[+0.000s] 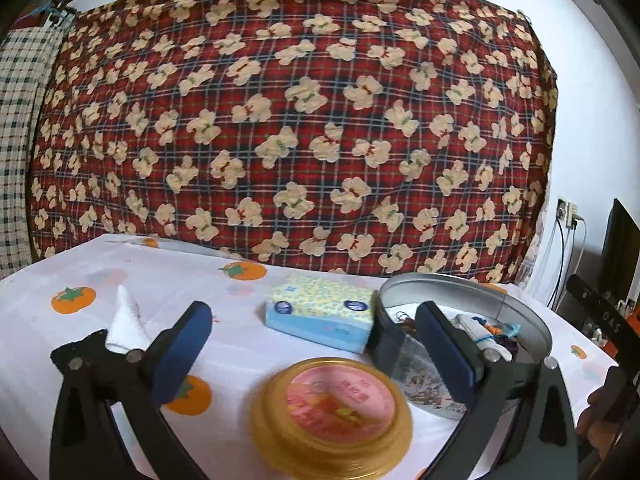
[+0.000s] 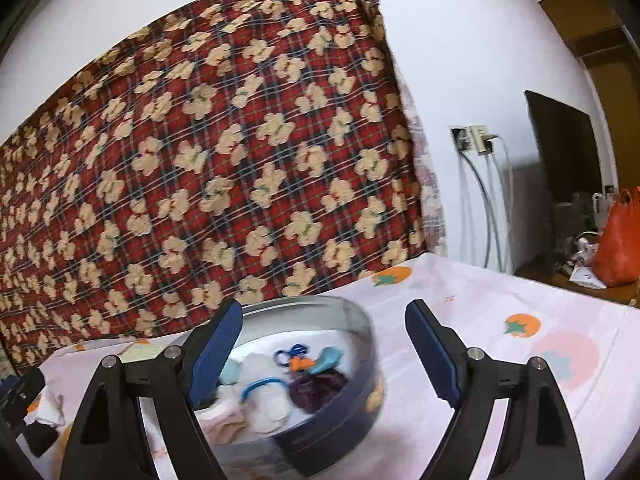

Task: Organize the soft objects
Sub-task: 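Withdraw both grippers from the tin toward the remaining items, then grasp the white knit glove by its cuff with the right gripper, then grasp the black square cloth with the left gripper while the right gripper holds the glove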

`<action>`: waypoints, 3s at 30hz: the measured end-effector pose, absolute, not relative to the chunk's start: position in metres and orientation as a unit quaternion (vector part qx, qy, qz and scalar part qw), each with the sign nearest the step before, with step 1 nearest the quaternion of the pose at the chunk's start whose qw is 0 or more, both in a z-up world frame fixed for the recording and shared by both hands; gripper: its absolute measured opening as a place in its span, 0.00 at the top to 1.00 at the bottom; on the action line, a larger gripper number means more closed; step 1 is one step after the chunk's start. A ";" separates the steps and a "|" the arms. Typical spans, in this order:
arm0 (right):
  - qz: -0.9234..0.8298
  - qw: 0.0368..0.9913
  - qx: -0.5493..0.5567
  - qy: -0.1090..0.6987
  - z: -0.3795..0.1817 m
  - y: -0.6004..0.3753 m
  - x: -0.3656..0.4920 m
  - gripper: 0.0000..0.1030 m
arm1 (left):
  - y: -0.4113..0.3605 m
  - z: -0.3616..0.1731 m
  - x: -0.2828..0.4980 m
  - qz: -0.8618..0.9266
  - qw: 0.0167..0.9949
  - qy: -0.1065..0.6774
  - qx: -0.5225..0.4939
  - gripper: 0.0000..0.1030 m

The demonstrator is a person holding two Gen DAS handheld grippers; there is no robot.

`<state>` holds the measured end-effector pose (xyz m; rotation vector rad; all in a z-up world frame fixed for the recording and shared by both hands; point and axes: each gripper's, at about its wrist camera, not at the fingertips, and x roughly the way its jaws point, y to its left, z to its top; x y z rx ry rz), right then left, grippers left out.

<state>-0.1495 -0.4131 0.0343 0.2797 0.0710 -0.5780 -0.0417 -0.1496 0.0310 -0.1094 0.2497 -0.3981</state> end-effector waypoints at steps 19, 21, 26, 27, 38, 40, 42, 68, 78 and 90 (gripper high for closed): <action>-0.161 0.977 0.120 0.074 0.031 -0.299 -0.085 0.17 | -0.056 0.022 -0.010 -0.114 0.978 0.161 -0.066 0.00; -0.146 0.979 0.120 0.077 0.030 -0.285 -0.079 0.17 | -0.042 0.021 -0.006 -0.099 0.979 0.167 -0.068 0.00; -0.090 0.987 0.100 0.091 0.031 -0.238 -0.054 0.17 | -0.001 0.016 0.005 -0.056 0.975 0.192 -0.094 0.00; -0.073 0.988 0.098 0.098 0.031 -0.227 -0.047 0.17 | 0.005 0.014 0.008 -0.045 0.975 0.197 -0.097 0.00; 0.058 0.971 0.058 0.224 0.014 -0.135 0.043 0.17 | 0.090 -0.008 0.030 0.075 0.947 0.271 -0.157 0.00; 0.076 0.964 0.045 0.253 0.008 -0.122 0.060 0.17 | 0.099 -0.014 0.033 0.075 0.939 0.281 -0.182 0.00; 0.089 0.953 0.033 0.289 -0.001 -0.110 0.079 0.17 | 0.105 -0.018 0.034 0.074 0.934 0.289 -0.198 0.00; 0.151 0.951 0.057 0.264 0.005 -0.114 0.075 0.83 | 0.091 -0.026 0.047 0.034 0.921 0.338 -0.189 0.01; 0.092 0.972 0.043 0.213 0.020 -0.139 0.051 0.82 | 0.034 -0.029 0.058 -0.017 0.911 0.378 -0.162 0.01; 0.088 0.968 0.085 0.217 0.022 -0.158 0.050 0.82 | -0.012 -0.041 0.088 0.032 0.895 0.432 -0.104 0.13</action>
